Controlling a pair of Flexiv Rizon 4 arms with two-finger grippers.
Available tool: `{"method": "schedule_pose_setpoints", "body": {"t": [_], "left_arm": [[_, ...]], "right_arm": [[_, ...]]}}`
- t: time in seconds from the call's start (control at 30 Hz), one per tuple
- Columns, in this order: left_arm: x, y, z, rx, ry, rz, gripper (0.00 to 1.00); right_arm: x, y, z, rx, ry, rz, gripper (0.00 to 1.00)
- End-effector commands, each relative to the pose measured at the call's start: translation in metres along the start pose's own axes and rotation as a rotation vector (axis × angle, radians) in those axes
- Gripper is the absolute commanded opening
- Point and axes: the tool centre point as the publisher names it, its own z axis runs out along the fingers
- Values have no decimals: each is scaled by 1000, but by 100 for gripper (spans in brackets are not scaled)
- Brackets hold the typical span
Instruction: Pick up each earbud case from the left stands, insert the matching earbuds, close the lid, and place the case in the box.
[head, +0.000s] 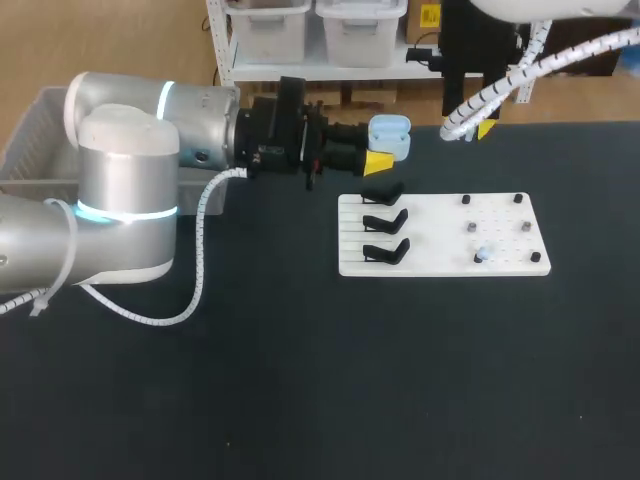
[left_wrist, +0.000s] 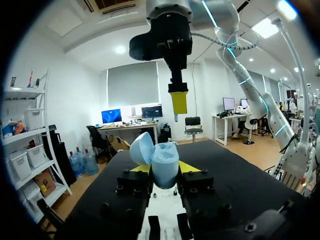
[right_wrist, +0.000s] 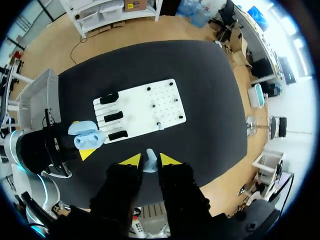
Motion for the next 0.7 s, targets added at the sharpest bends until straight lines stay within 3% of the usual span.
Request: {"method": "schedule_pose_setpoints", "body": {"t": [0.03, 0.3, 0.7], "left_arm": [[6, -3, 4, -15, -11, 9, 0], [17, -18, 13, -37, -30, 14, 0], [14, -21, 16, -66, -53, 21, 0]], "right_arm": [[-1, -3, -8, -31, 52, 64, 0], [5, 2, -6, -72, 118, 162, 0], [13, 12, -2, -112, 120, 216, 0]]}}
